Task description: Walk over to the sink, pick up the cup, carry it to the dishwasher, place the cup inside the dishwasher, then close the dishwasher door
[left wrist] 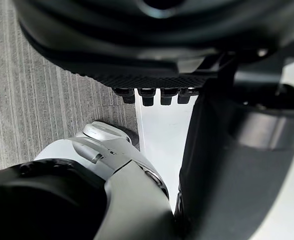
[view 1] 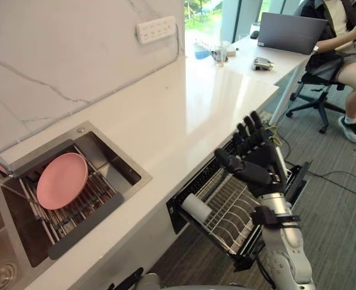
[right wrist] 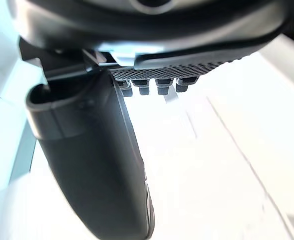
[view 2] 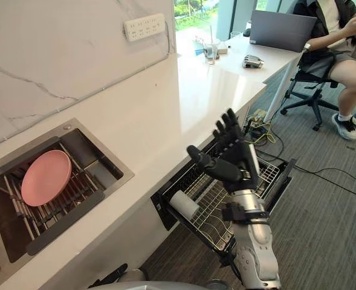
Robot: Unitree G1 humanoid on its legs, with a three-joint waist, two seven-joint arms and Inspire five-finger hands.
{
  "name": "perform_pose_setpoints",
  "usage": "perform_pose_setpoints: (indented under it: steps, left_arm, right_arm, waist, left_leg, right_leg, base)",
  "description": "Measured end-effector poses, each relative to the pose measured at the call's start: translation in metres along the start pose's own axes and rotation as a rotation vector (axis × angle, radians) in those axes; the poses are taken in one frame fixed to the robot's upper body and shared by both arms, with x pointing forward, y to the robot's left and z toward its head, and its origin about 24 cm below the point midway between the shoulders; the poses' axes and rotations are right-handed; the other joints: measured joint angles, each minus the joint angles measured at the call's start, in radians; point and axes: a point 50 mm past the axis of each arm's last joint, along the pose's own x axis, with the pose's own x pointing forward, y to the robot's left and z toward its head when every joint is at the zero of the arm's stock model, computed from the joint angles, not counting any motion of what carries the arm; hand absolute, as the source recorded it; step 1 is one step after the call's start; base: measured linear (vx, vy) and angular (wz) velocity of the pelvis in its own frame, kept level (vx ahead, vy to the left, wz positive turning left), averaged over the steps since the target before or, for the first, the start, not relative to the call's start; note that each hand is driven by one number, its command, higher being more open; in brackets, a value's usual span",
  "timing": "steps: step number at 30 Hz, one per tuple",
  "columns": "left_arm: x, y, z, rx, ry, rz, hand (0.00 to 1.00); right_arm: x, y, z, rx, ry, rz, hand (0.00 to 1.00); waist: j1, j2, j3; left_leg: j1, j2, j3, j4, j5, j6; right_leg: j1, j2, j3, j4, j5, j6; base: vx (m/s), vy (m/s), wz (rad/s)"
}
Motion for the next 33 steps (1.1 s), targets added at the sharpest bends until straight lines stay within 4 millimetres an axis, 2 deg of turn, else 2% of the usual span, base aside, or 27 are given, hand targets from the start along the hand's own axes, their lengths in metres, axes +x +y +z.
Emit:
perform_pose_setpoints:
  steps: [2, 3, 4, 5, 6, 7, 8, 9, 10, 12, 14, 16, 17, 19, 20, 21, 22, 23, 24, 25, 26, 27, 28, 29, 30, 31, 33]
  left_arm:
    - [0.001, -0.002, 0.001, 0.002, 0.002, -0.008, 1.0]
    - [0.001, -0.002, 0.001, 0.002, 0.004, -0.01, 1.0]
    - [0.001, -0.004, 0.002, 0.012, 0.007, -0.02, 1.0]
    - [0.002, -0.008, 0.004, 0.115, -0.003, -0.02, 1.0]
    - [0.002, -0.008, 0.006, 0.146, -0.012, -0.017, 1.0]
    - [0.003, -0.009, 0.015, 0.27, -0.06, 0.007, 1.0]
    - [0.003, -0.01, 0.022, 0.361, -0.092, 0.021, 1.0]
    - [0.003, -0.011, 0.023, 0.392, -0.094, 0.022, 1.0]
    - [0.003, -0.012, 0.022, 0.401, -0.081, 0.02, 1.0]
    - [0.004, -0.011, 0.022, 0.392, -0.052, 0.023, 1.0]
    - [0.005, -0.01, 0.021, 0.39, -0.014, 0.024, 1.0]
    - [0.008, -0.009, 0.019, 0.405, 0.051, 0.026, 1.0]
    - [0.008, -0.01, 0.019, 0.414, 0.068, 0.026, 1.0]
    - [0.01, -0.01, 0.027, 0.471, 0.102, 0.024, 1.0]
    - [0.011, -0.011, 0.03, 0.505, 0.103, 0.023, 1.0]
    - [0.012, -0.015, 0.035, 0.581, 0.101, 0.002, 1.0]
    - [0.013, -0.017, 0.039, 0.618, 0.105, -0.007, 1.0]
    - [0.013, -0.018, 0.045, 0.654, 0.099, 0.002, 1.0]
    - [0.014, -0.016, 0.047, 0.658, 0.103, 0.006, 1.0]
    - [0.014, -0.013, 0.05, 0.66, 0.101, 0.012, 1.0]
    - [0.014, -0.009, 0.055, 0.665, 0.098, 0.023, 1.0]
    - [0.013, -0.004, 0.058, 0.671, 0.104, 0.034, 1.0]
    - [0.014, -0.005, 0.056, 0.676, 0.115, 0.032, 1.0]
    - [0.014, -0.011, 0.052, 0.672, 0.118, 0.016, 1.0]
    - [0.014, -0.012, 0.052, 0.671, 0.113, 0.014, 1.0]
    - [0.014, -0.013, 0.054, 0.671, 0.105, 0.015, 1.0]
    - [0.014, -0.012, 0.053, 0.669, 0.107, 0.017, 1.0]
  right_arm:
    - [0.004, 0.02, -0.013, 0.036, 0.051, 0.092, 1.0]
    - [0.005, 0.023, -0.015, 0.041, 0.065, 0.108, 1.0]
    - [0.008, 0.025, -0.02, 0.04, 0.089, 0.116, 1.0]
    - [0.011, 0.021, -0.022, 0.021, 0.103, 0.083, 1.0]
    - [0.012, 0.019, -0.022, 0.016, 0.105, 0.071, 1.0]
    - [0.013, 0.012, -0.022, -0.003, 0.111, 0.023, 1.0]
    - [0.013, 0.005, -0.019, -0.026, 0.111, -0.016, 1.0]
    - [0.012, 0.001, -0.018, -0.037, 0.11, -0.033, 1.0]
    - [0.012, -0.003, -0.017, -0.049, 0.112, -0.063, 1.0]
    - [0.012, -0.004, -0.016, -0.038, 0.106, -0.079, 1.0]
    - [0.012, -0.004, -0.017, -0.029, 0.104, -0.089, 1.0]
    - [0.013, -0.003, -0.017, -0.014, 0.098, -0.125, 1.0]
    - [0.013, -0.003, -0.017, -0.01, 0.094, -0.135, 1.0]
    - [0.014, -0.004, -0.015, 0.002, 0.075, -0.174, 1.0]
    - [0.013, -0.007, -0.013, -0.007, 0.071, -0.186, 1.0]
    - [0.01, -0.017, -0.01, -0.026, 0.071, -0.228, 1.0]
    - [0.004, -0.024, -0.009, -0.031, 0.069, -0.274, 1.0]
    - [-0.005, -0.034, -0.008, -0.028, 0.068, -0.341, 1.0]
    - [-0.007, -0.037, -0.008, -0.025, 0.069, -0.354, 1.0]
    - [-0.008, -0.038, -0.008, -0.022, 0.07, -0.359, 1.0]
    - [-0.007, -0.036, -0.008, -0.005, 0.067, -0.343, 1.0]
    - [-0.006, -0.033, -0.009, 0.013, 0.055, -0.33, 1.0]
    - [-0.006, -0.034, -0.009, 0.011, 0.049, -0.327, 1.0]
    - [-0.006, -0.034, -0.007, 0.006, 0.039, -0.325, 1.0]
    - [-0.005, -0.035, -0.006, 0.005, 0.036, -0.324, 1.0]
    - [-0.005, -0.036, -0.005, 0.001, 0.031, -0.326, 1.0]
    - [-0.006, -0.039, -0.003, 0.008, 0.024, -0.342, 1.0]
  waist:
    - [0.004, 0.002, -0.002]
    - [0.004, 0.002, -0.001]
    - [0.003, 0.002, -0.001]
    - [0.001, 0.001, -0.002]
    - [0.001, -0.001, -0.001]
    - [0.003, -0.002, 0.001]
    - [-0.005, 0.008, 0.0]
    - [-0.007, 0.013, 0.001]
    - [-0.006, 0.014, 0.001]
    - [-0.012, 0.006, -0.006]
    - [-0.022, -0.018, -0.014]
    - [-0.029, -0.049, -0.031]
    - [-0.029, -0.056, -0.034]
    - [-0.032, -0.1, -0.037]
    - [-0.034, -0.108, -0.033]
    - [-0.056, -0.108, -0.032]
    - [-0.079, -0.099, -0.031]
    - [-0.095, -0.102, -0.019]
    - [-0.093, -0.107, -0.017]
    - [-0.084, -0.133, -0.016]
    - [-0.078, -0.169, -0.022]
    - [-0.07, -0.194, -0.025]
    - [-0.068, -0.19, -0.029]
    - [-0.065, -0.17, -0.024]
    - [-0.064, -0.165, -0.021]
    - [-0.061, -0.152, -0.013]
    - [-0.061, -0.144, -0.011]
  left_leg:
    - [-0.003, -0.017, 0.013, -0.016, 0.021, 0.021]
    - [-0.007, -0.023, 0.031, -0.016, 0.029, 0.031]
    - [-0.014, -0.035, 0.085, -0.016, 0.048, 0.06]
    - [-0.011, -0.041, 0.227, -0.03, 0.062, 0.122]
    - [-0.01, -0.038, 0.266, -0.029, 0.049, 0.137]
    - [-0.01, -0.003, 0.373, 0.009, 0.029, 0.161]
    - [-0.016, 0.026, 0.434, 0.054, 0.016, 0.148]
    - [-0.02, 0.023, 0.43, 0.061, 0.015, 0.139]
    - [-0.019, -0.002, 0.412, 0.05, 0.022, 0.119]
    - [-0.009, -0.04, 0.416, 0.004, 0.023, 0.113]
    - [0.009, -0.09, 0.422, -0.07, 0.041, 0.115]
    - [0.048, -0.165, 0.422, -0.198, 0.086, 0.131]
    - [0.058, -0.181, 0.422, -0.222, 0.091, 0.135]
    - [0.082, -0.25, 0.406, -0.273, 0.09, 0.142]
    - [0.086, -0.26, 0.396, -0.275, 0.083, 0.151]
    - [0.087, -0.257, 0.352, -0.267, 0.075, 0.161]
    - [0.082, -0.238, 0.293, -0.263, 0.073, 0.164]
    - [0.083, -0.206, 0.218, -0.264, 0.073, 0.164]
    - [0.085, -0.204, 0.203, -0.268, 0.074, 0.163]
    - [0.095, -0.211, 0.194, -0.272, 0.077, 0.157]
    - [0.102, -0.234, 0.189, -0.27, 0.086, 0.148]
    - [0.109, -0.258, 0.182, -0.269, 0.085, 0.145]
    - [0.116, -0.258, 0.168, -0.269, 0.08, 0.14]
    - [0.114, -0.247, 0.153, -0.269, 0.077, 0.136]
    - [0.11, -0.246, 0.148, -0.269, 0.077, 0.135]
    - [0.104, -0.236, 0.146, -0.27, 0.076, 0.132]
    - [0.102, -0.23, 0.146, -0.27, 0.072, 0.126]
  right_leg:
    - [0.023, -0.011, -0.041, -0.002, 0.011, 0.005]
    - [0.033, -0.016, -0.06, -0.002, 0.012, 0.009]
    - [0.056, -0.029, -0.109, -0.006, 0.009, 0.012]
    - [0.087, -0.045, -0.184, -0.017, 0.008, 0.016]
    - [0.092, -0.046, -0.204, -0.02, 0.009, 0.016]
    - [0.109, -0.049, -0.256, -0.02, 0.008, 0.019]
    - [0.126, -0.049, -0.301, -0.017, 0.006, 0.027]
    - [0.129, -0.054, -0.312, -0.014, 0.004, 0.033]
    - [0.129, -0.071, -0.312, -0.008, -0.002, 0.038]
    - [0.115, -0.095, -0.281, -0.003, -0.003, 0.053]
    - [0.104, -0.121, -0.269, -0.001, -0.003, 0.072]
    - [0.088, -0.168, -0.277, 0.041, -0.02, 0.096]
    - [0.079, -0.186, -0.276, 0.068, -0.033, 0.101]
    - [0.05, -0.283, -0.276, 0.217, -0.096, 0.103]
    - [0.028, -0.306, -0.251, 0.303, -0.106, 0.075]
    - [-0.073, -0.33, -0.096, 0.506, -0.089, -0.078]
    - [-0.129, -0.289, 0.042, 0.587, -0.11, -0.071]
    - [-0.175, -0.181, 0.165, 0.557, -0.177, -0.02]
    - [-0.197, -0.159, 0.183, 0.536, -0.18, -0.017]
    - [-0.233, -0.146, 0.204, 0.501, -0.178, -0.019]
    - [-0.271, -0.136, 0.216, 0.426, -0.112, -0.03]
    - [-0.292, -0.136, 0.221, 0.361, -0.03, -0.025]
    - [-0.27, -0.133, 0.224, 0.34, -0.032, -0.011]
    - [-0.23, -0.115, 0.207, 0.265, -0.02, -0.006]
    - [-0.212, -0.109, 0.201, 0.227, -0.011, 0.008]
    - [-0.19, -0.092, 0.191, 0.171, 0.013, 0.013]
    - [-0.168, -0.079, 0.187, 0.121, 0.033, 0.014]
  base:
    - [0.06, 0.0, 0.45]
    - [0.05, -0.001, 0.85]
    - [0.01, 0.026, 1.34]
    - [0.0, 0.026, 1.33]
    - [-0.02, 0.066, 1.42]
    - [0.01, 0.059, 1.19]
    - [0.02, 0.085, 1.19]
    - [0.03, 0.119, 0.7]
    - [0.02, 0.177, 0.24]
    - [0.02, 0.187, 0.05]
    - [0.02, 0.153, 0.07]
    - [0.05, 0.143, 0.16]
    - [0.08, 0.143, 0.13]
    - [0.14, 0.133, 0.22]
    - [0.15, 0.091, 0.56]
    - [0.13, 0.039, 1.01]
    - [0.21, -0.015, 1.67]
    - [0.19, -0.057, 1.48]
    - [0.16, -0.08, 1.08]
    - [0.17, -0.078, 0.48]
    - [0.17, -0.098, 0.39]
    - [0.22, -0.149, 0.34]
    - [0.19, -0.128, 0.31]
    - [0.18, -0.107, 0.26]
    - [0.13, -0.06, 0.19]
    - [0.1, -0.032, 0.06]
    - [0.1, -0.015, -0.01]
